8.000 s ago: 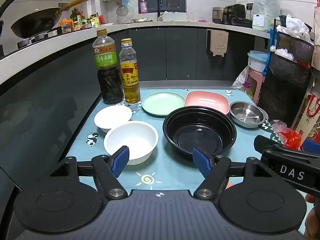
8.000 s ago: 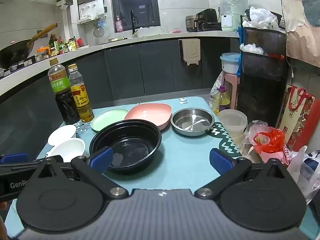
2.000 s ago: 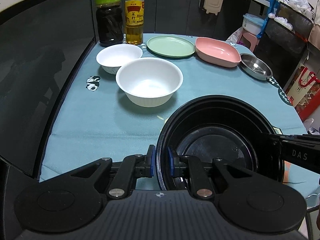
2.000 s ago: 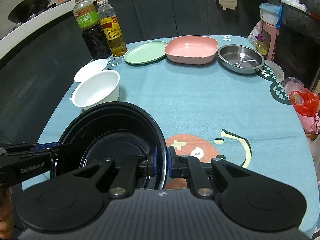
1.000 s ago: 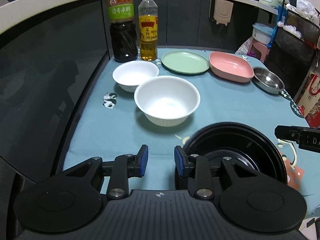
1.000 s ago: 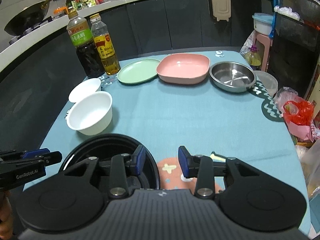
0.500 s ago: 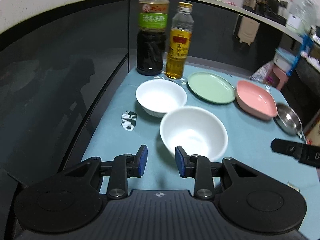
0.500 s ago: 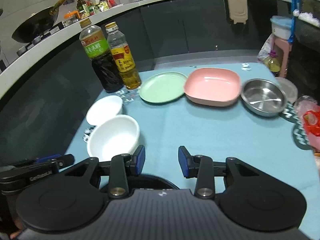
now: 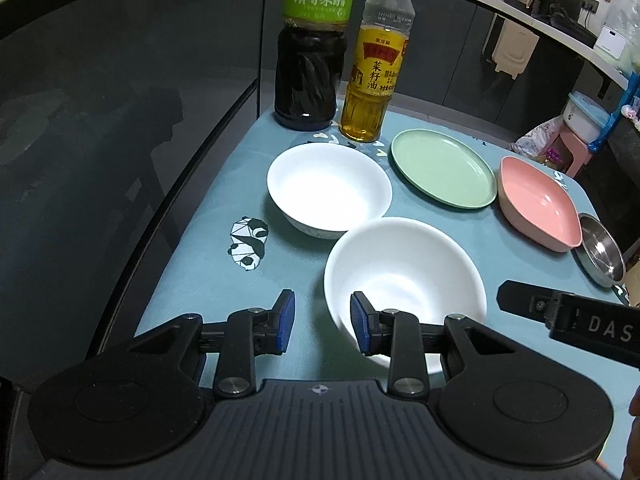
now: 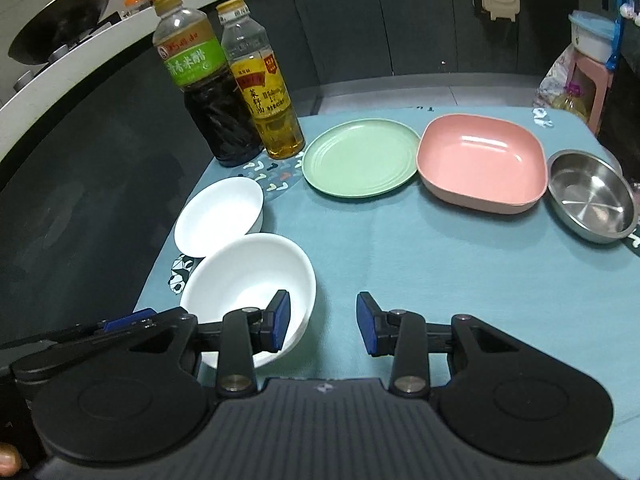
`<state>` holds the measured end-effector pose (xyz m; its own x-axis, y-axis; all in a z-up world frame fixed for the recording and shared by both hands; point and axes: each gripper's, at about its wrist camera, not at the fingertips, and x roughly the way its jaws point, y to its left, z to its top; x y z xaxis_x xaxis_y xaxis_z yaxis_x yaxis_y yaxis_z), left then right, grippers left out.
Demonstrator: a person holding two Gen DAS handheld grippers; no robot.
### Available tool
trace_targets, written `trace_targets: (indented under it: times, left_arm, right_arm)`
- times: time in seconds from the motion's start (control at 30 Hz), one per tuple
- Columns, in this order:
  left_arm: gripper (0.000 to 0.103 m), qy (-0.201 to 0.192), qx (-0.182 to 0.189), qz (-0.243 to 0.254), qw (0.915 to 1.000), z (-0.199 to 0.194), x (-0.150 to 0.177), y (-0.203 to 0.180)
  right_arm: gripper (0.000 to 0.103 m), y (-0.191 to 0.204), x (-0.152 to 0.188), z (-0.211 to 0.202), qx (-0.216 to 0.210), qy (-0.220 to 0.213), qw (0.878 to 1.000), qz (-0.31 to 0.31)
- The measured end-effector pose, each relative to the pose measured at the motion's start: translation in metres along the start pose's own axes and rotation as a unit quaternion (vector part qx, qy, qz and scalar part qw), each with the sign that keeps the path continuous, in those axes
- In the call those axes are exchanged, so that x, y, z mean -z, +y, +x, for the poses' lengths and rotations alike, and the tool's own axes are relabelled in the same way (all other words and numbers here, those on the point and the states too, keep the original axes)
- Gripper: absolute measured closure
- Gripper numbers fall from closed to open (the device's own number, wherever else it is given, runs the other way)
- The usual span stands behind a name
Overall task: Organize plates and bowls
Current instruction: 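Move both grippers to the rim of the large white bowl, then close both grippers on the white bowl rim and lift it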
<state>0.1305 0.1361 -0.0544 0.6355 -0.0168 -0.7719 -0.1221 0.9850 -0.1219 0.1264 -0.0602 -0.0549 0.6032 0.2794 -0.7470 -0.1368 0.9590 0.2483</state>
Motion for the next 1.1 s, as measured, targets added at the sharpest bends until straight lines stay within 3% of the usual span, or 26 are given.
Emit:
trace_targets:
  times: [0.5, 0.57, 0.63, 1.1]
  left_arm:
    - [0.075, 0.021, 0.003, 0.001, 0.9998, 0.024, -0.003, -0.006]
    - [0.079, 0.023, 0.006, -0.001, 0.9997, 0.027, -0.003, -0.006]
    - [0.093, 0.021, 0.010, 0.001, 0.9997, 0.029, -0.002, -0.008]
    - [0.093, -0.018, 0.028, 0.024, 0.9992, -0.013, 0.004, -0.024]
  right_arm:
    - [0.066, 0.003, -0.002, 0.034, 0.011, 0.035, 0.999, 0.005]
    - [0.070, 0.003, -0.001, 0.037, 0.013, 0.038, 0.999, 0.006]
    - [0.097, 0.004, -0.002, 0.042, 0.007, 0.042, 0.999, 0.003]
    - [0.097, 0.004, 0.009, -0.003, 0.011, -0.007, 1.000, -0.016]
